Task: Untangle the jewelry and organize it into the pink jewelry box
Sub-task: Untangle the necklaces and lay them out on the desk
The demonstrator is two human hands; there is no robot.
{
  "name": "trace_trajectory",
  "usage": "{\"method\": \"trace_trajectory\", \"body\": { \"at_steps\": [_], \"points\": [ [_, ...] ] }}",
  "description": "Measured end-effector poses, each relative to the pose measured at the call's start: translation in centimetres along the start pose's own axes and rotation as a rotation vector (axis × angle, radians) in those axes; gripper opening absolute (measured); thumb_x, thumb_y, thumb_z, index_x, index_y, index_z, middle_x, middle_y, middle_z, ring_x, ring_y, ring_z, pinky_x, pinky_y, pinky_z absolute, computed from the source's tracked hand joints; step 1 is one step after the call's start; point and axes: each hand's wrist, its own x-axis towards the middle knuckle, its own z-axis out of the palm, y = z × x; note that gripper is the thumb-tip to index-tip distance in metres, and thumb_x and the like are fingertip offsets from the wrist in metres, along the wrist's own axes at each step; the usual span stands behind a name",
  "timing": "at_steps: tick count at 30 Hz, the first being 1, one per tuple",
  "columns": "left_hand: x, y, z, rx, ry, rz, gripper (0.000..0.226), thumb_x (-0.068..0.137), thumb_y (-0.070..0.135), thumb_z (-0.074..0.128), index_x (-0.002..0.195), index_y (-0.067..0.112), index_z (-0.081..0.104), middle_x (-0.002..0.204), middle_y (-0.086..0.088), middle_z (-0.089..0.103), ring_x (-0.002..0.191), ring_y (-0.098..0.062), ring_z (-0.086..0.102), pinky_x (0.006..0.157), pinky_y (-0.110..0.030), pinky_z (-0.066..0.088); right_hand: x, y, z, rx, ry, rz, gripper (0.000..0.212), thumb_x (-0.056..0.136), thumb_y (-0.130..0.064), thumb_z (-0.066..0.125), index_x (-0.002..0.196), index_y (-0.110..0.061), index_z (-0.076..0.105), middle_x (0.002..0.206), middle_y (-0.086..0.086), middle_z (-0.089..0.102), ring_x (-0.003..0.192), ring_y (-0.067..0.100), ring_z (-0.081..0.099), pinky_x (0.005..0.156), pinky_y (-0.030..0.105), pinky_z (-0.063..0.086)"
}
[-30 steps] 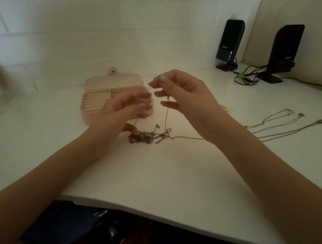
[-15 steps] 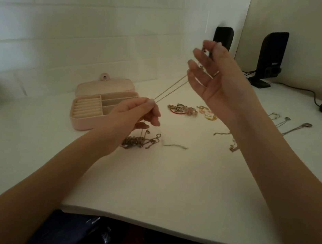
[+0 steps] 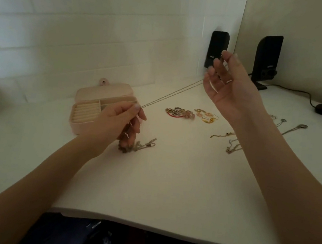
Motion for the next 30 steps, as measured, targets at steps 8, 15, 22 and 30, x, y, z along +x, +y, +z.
{"method": "trace_trajectory", "body": {
  "at_steps": [8,15,22,30],
  "points": [
    [-0.1,-0.1,-0.6,0.117,0.050,-0.001,0.032,0.097,0.029,0.044,0.072,0.018,0.059,0.044,0.004,0.051,0.030,-0.009,0.039,0.035,-0.012,0.027,0.1,0.1,-0.5,-0.290,0.015,-0.034,0.017,0.097,-0.024,0.049,0.094,-0.013,0.062,0.079,0.000,0.061,0.059,0.008,0.053,0.057,0.020,0.046],
    [-0.2,0.0,-1.7,0.039,0.125,-0.012,0.026,0.093,0.023,0.053,0.072,0.013,0.067,0.047,0.002,0.057,0.035,-0.010,0.047,0.034,-0.015,0.029,-0.1,1.0,-0.2,-0.640,-0.004,-0.043,0.020,0.097,-0.021,0.048,0.096,-0.011,0.064,0.083,0.002,0.061,0.060,0.010,0.051,0.058,0.021,0.043],
    [-0.6,0.1,-1.9,0.128,0.099,0.029,0.009,0.082,0.017,0.067,0.075,0.013,0.070,0.062,0.003,0.070,0.056,-0.006,0.065,0.050,-0.018,0.050,0.2,0.3,-0.7,-0.292,0.125,-0.056,0.018,0.097,-0.017,0.049,0.092,-0.010,0.065,0.081,0.004,0.061,0.065,0.011,0.059,0.065,0.022,0.053],
    [-0.6,1.6,-1.5,0.035,-0.017,-0.115,0.016,0.086,0.021,0.061,0.082,0.013,0.073,0.078,-0.006,0.075,0.072,-0.012,0.071,0.068,-0.020,0.057,0.6,0.0,-1.4,-0.131,0.300,-0.014,0.018,0.096,-0.018,0.050,0.094,-0.006,0.064,0.085,0.007,0.062,0.077,0.017,0.064,0.068,0.024,0.057]
  ]
}}
